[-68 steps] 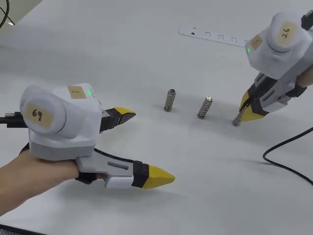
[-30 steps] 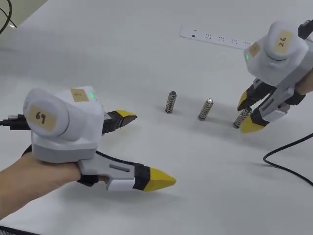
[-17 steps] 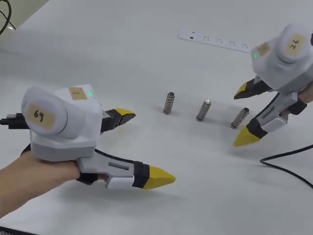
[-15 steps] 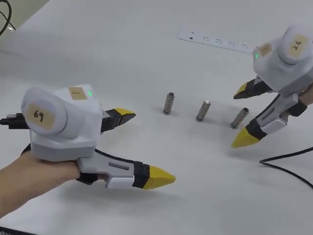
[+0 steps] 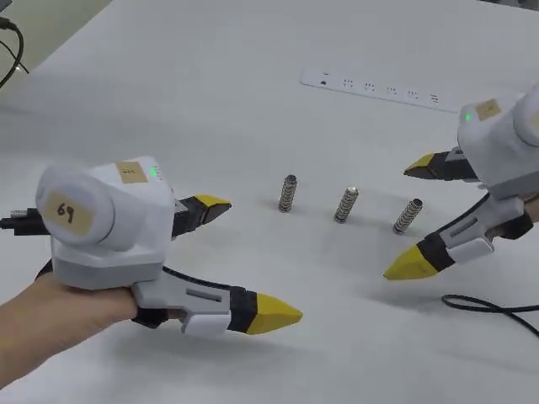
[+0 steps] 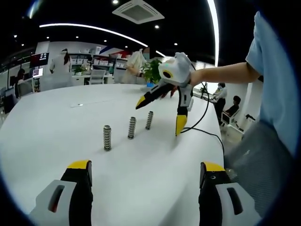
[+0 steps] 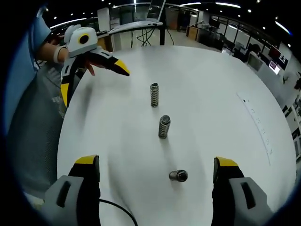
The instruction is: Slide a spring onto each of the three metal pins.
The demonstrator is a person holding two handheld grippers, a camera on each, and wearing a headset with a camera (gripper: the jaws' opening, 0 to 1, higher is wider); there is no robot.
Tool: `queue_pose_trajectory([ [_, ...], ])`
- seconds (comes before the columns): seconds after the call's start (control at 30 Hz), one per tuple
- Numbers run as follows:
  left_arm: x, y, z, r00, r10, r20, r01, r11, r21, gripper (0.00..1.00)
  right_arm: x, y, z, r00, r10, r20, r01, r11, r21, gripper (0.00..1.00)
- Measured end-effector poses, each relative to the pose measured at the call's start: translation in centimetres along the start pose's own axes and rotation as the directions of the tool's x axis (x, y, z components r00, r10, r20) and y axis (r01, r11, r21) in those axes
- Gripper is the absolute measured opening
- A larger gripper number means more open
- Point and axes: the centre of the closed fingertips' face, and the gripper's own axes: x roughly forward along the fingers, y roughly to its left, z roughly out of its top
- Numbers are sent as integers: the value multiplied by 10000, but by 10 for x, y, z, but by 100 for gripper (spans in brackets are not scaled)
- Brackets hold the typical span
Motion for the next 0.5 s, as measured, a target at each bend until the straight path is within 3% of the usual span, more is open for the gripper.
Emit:
queue_pose_trajectory([
  [0.3, -8, -2, 4, 9999, 126, 1, -126, 9999, 27, 93, -21, 20, -11, 9924, -819, 922, 699, 9895, 1262, 100],
  [0.5, -13, -5, 9, 9999, 173, 7, -173, 9998, 95, 93, -40, 35, -23, 9791, -1501, 1374, 1165, 9672, 2257, 99],
])
